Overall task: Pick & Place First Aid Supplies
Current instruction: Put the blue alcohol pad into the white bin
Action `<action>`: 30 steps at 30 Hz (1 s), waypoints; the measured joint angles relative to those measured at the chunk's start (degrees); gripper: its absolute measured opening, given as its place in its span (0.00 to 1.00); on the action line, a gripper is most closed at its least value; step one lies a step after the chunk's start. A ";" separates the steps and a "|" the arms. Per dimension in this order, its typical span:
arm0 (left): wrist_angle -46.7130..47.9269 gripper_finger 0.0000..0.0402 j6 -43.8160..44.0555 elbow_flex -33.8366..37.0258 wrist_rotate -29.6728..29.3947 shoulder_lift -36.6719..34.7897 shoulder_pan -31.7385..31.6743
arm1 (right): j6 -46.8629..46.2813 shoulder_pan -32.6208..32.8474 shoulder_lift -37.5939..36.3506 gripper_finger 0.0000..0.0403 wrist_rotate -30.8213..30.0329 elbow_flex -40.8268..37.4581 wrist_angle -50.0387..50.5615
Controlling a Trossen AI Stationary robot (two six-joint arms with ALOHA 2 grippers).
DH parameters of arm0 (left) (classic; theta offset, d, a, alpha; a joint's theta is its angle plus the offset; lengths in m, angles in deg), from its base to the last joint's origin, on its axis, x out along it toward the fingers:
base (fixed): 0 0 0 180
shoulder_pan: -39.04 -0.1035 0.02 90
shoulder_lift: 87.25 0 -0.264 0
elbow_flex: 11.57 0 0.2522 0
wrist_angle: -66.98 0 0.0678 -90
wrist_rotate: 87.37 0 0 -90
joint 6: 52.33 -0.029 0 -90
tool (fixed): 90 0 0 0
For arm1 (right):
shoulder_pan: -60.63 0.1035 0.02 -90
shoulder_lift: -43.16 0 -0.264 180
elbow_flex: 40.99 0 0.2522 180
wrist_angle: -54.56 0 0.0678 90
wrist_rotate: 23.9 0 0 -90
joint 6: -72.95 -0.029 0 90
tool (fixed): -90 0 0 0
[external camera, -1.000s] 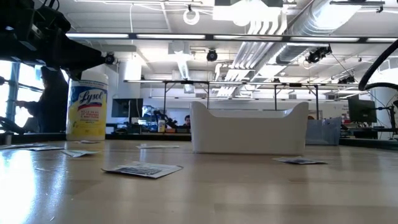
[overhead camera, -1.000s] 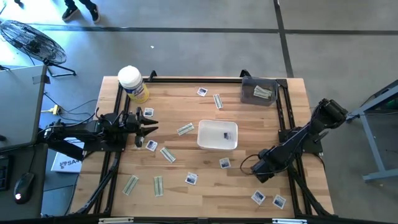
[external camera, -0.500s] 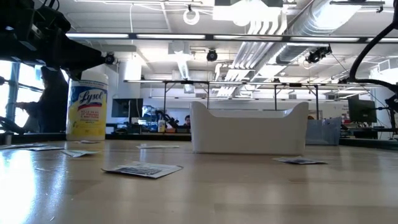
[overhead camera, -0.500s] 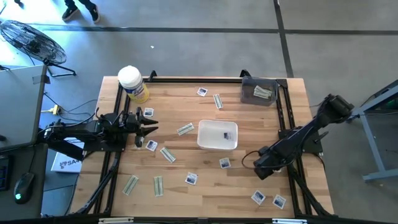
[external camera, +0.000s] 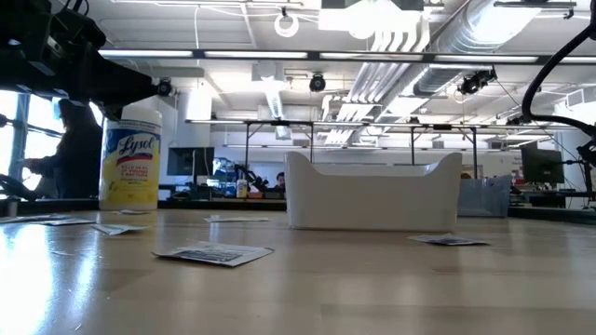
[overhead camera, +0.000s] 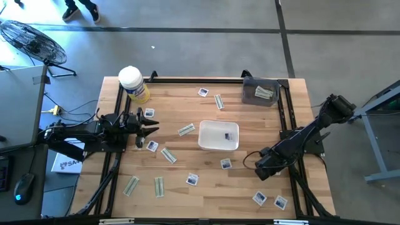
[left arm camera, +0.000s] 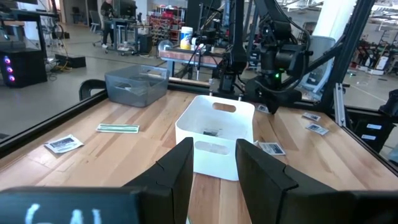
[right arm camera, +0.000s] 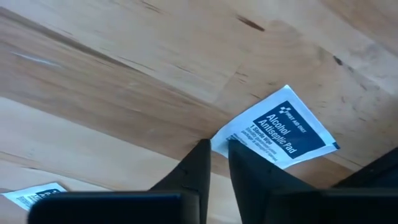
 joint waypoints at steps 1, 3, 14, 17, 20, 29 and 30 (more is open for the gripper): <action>0.00 0.30 0.00 0.00 0.00 -0.01 0.00 | 0.00 0.02 0.00 0.10 -0.14 0.00 0.00; 0.00 0.30 0.01 0.00 0.00 0.00 -0.01 | 0.00 0.02 0.03 0.08 -0.22 -0.02 0.00; 0.00 0.30 0.00 0.00 0.02 -0.02 -0.01 | 0.37 0.04 0.11 0.01 -0.58 -0.02 0.07; -0.01 0.30 0.01 0.00 0.02 -0.01 0.00 | 0.65 0.04 0.11 0.01 -0.60 -0.02 0.11; 0.00 0.30 0.01 0.00 0.02 -0.02 0.01 | 1.38 0.08 0.00 0.00 -1.55 1.01 1.50; 0.00 0.30 0.01 0.00 0.02 0.00 0.01 | 3.59 0.05 0.15 0.00 -7.68 11.07 15.45; 0.00 0.30 0.00 0.00 0.03 -0.01 0.00 | 3.78 0.10 0.15 0.00 -8.36 12.44 16.87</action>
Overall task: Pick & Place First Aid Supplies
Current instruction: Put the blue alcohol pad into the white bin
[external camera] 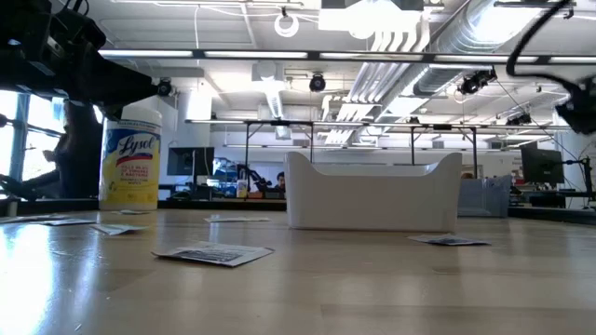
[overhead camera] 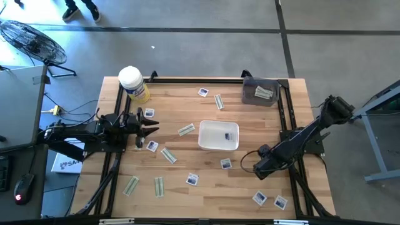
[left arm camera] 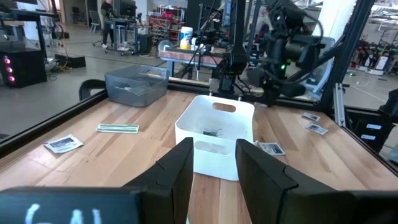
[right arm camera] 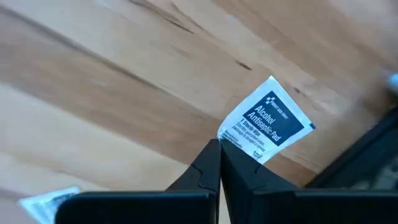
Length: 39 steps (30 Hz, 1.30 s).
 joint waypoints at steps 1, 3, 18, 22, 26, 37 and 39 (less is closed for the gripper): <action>-0.01 0.30 0.01 0.00 -0.01 -0.01 0.00 | 0.08 -0.02 -0.07 0.00 -0.72 1.21 1.05; -0.02 0.30 0.00 0.00 0.00 0.01 -0.01 | 0.13 -0.06 -0.08 0.00 -2.43 3.65 3.18; 0.00 0.30 -0.01 0.00 0.01 0.01 0.00 | 21.15 -11.81 9.46 0.00 -16.53 29.59 16.00; 0.00 0.30 0.01 0.00 0.01 0.00 -0.01 | 26.79 -17.37 14.38 0.00 -22.55 36.33 16.00; 0.00 0.30 0.01 0.00 0.01 0.00 -0.01 | 31.57 -22.86 19.14 0.00 -22.65 41.26 14.91; 0.00 0.30 -0.01 0.00 0.01 0.01 -0.02 | 41.25 -33.14 29.51 0.00 -13.80 41.53 8.25; 0.00 0.30 0.01 0.00 0.01 -0.01 0.00 | 41.62 -33.89 30.71 0.00 -13.20 41.06 8.11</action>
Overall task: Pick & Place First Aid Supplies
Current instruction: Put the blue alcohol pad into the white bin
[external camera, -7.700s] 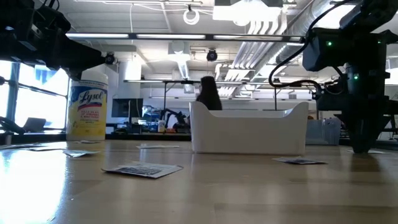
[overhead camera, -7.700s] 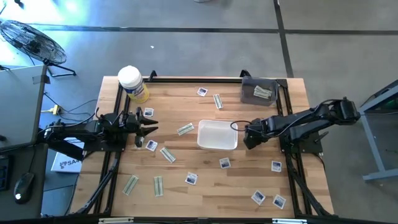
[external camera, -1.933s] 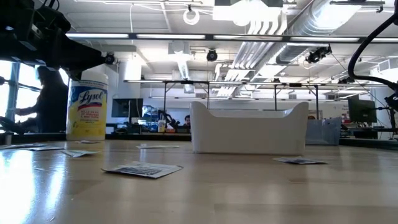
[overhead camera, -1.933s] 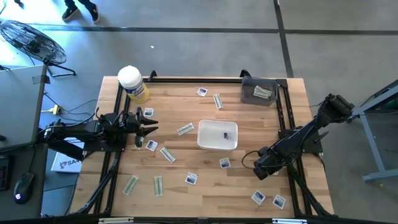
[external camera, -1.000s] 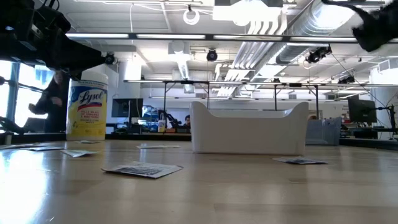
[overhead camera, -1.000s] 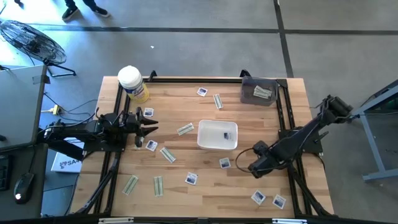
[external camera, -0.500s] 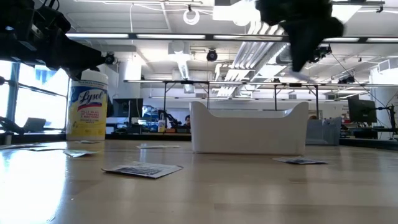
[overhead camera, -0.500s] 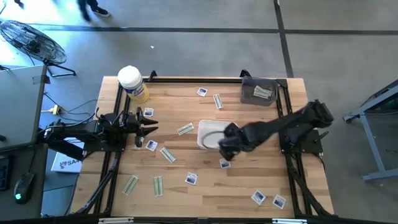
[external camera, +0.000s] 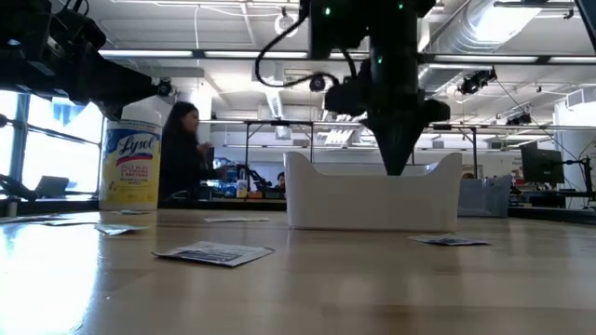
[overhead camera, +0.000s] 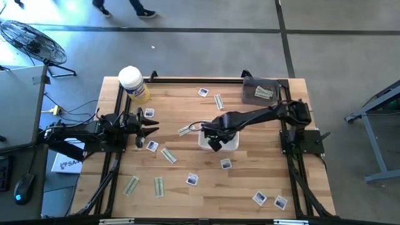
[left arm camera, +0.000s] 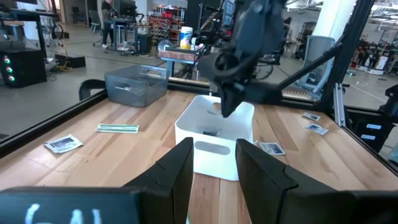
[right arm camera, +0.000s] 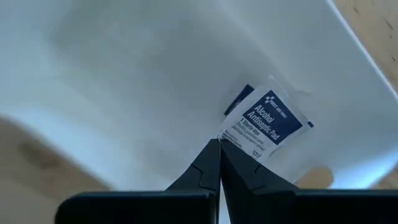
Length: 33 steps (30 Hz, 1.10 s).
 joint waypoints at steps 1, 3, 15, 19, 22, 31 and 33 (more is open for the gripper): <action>0.00 0.30 -0.02 0.00 0.00 0.00 -0.02 | 0.03 -0.15 0.39 0.00 -0.08 -0.39 -0.45; -0.01 0.30 -0.02 0.00 0.00 0.02 -0.02 | 0.06 -0.35 1.08 0.00 -0.13 -0.66 -0.75; 0.00 0.30 -0.01 0.00 0.00 0.02 -0.01 | 1.15 -0.72 1.20 0.16 -1.47 -1.92 -1.31; 0.00 0.30 -0.01 0.00 0.00 0.01 -0.01 | 1.75 0.52 0.82 0.23 -4.18 0.37 0.62; -0.01 0.30 0.00 0.00 0.00 0.01 0.00 | 1.78 3.16 0.37 0.26 -6.20 3.32 2.56; -0.01 0.30 -0.01 0.00 -0.04 0.02 -0.02 | 0.88 14.95 0.31 0.27 -4.74 9.19 1.59; 0.00 0.30 -0.02 0.00 -0.04 0.02 0.00 | 1.04 17.55 0.29 0.27 -4.07 9.16 1.09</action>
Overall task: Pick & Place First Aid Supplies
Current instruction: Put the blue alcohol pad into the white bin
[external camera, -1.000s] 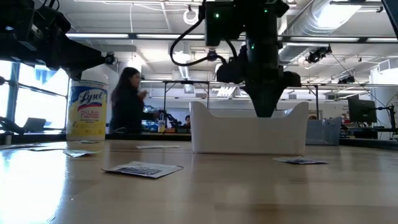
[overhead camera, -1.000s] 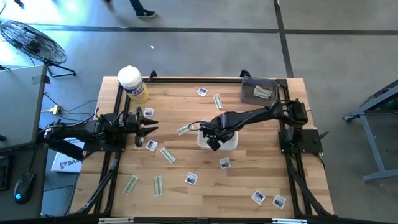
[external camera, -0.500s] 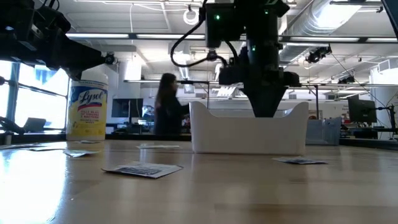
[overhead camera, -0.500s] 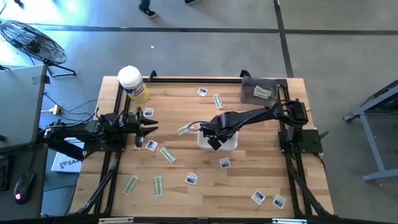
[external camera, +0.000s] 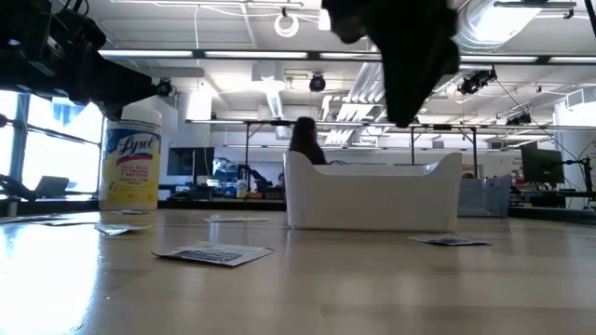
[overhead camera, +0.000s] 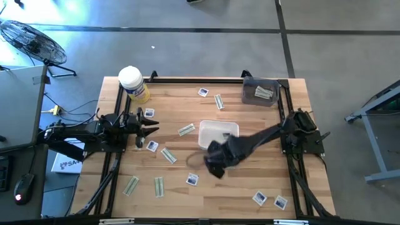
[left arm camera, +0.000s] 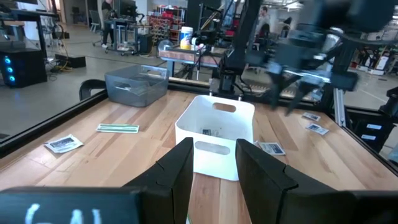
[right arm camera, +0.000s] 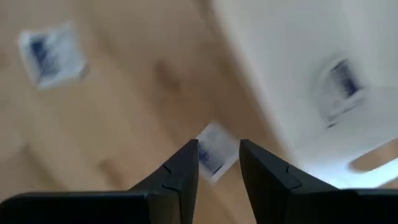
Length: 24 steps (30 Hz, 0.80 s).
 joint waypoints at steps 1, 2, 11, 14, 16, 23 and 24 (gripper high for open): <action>-0.01 0.30 0.00 0.00 0.00 0.00 -0.01 | 0.00 1.23 0.00 0.27 0.15 -0.01 -0.13; 0.00 0.30 0.00 0.00 -0.02 -0.02 -0.02 | 0.00 2.38 0.14 0.27 0.13 -0.01 -0.30; -0.02 0.30 0.00 0.00 -0.04 0.00 -0.02 | 3.64 6.97 5.37 0.27 -2.46 0.00 -1.38; -0.02 0.30 0.00 0.00 -0.05 0.00 -0.02 | 5.12 7.08 8.15 0.27 -0.38 -0.07 1.19; -0.01 0.30 0.00 0.00 -0.04 -0.01 -0.01 | 6.99 7.08 9.55 0.27 -0.37 -0.07 2.01; 0.00 0.30 0.02 0.00 -0.07 -0.02 -0.01 | 13.12 6.81 10.54 0.27 -0.79 -1.44 -3.19; -0.02 0.30 0.00 0.00 -0.07 -0.01 -0.02 | 12.51 6.51 10.54 0.27 0.41 -2.39 -3.82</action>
